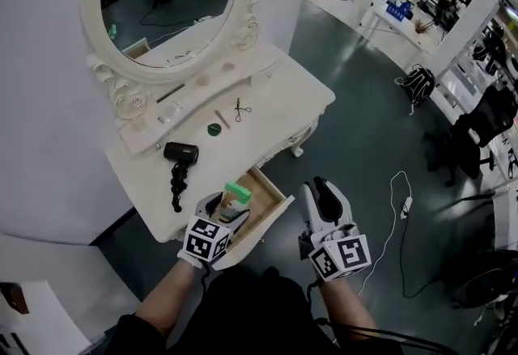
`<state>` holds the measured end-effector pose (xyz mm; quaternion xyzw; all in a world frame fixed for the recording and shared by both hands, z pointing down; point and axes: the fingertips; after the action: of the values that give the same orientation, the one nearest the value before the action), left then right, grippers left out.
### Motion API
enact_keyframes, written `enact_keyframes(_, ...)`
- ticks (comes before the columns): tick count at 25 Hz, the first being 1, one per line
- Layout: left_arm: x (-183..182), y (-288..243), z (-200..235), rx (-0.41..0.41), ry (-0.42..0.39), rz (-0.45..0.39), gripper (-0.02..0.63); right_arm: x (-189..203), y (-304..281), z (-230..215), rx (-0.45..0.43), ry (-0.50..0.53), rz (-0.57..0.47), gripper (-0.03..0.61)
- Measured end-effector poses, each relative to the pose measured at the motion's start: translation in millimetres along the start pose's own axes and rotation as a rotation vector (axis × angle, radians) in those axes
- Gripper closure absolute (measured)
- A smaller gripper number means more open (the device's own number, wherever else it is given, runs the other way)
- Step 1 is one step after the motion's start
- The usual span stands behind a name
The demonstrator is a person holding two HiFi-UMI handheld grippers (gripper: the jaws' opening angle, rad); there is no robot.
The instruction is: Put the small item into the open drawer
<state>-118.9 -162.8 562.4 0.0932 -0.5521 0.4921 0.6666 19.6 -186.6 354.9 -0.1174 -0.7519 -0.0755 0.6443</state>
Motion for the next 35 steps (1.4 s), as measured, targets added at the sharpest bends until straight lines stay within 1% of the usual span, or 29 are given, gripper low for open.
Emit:
enact_keyframes(5, 33, -31, 15, 0.023, 0.011, 0.114, 0.267, 17, -8, -11, 0.033, -0.01, 0.035, 0.469)
enact_keyframes(9, 54, -50, 20, 0.005, 0.015, 0.186, 0.267, 28, -8, -31, 0.035, -0.036, 0.062, 0.472)
enact_keyframes(13, 71, -73, 30, -0.022, 0.03, 0.235, 0.267, 32, -12, -56, 0.046, -0.06, 0.072, 0.479)
enact_keyframes(18, 91, -98, 46, -0.04, 0.054, 0.299, 0.267, 51, -21, -79, 0.06, -0.074, 0.114, 0.482)
enact_keyframes(23, 124, -119, 64, -0.05, 0.018, 0.398, 0.267, 73, -29, -91, 0.066, -0.084, 0.161, 0.483)
enact_keyframes(30, 172, -151, 86, -0.033, 0.02, 0.54, 0.267, 94, -38, -101, 0.072, -0.081, 0.211, 0.485)
enact_keyframes(35, 207, -167, 102, -0.019, -0.027, 0.651, 0.265, 105, -38, -114, 0.098, -0.079, 0.237, 0.485)
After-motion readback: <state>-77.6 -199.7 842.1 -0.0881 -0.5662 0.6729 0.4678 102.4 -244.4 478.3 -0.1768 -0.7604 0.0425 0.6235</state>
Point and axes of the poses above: the fingertips, and each gripper's own axes: y backward along the fingers, z to its left, x out of its underside, and after that the axes turned 14 degrees about x, right-handed
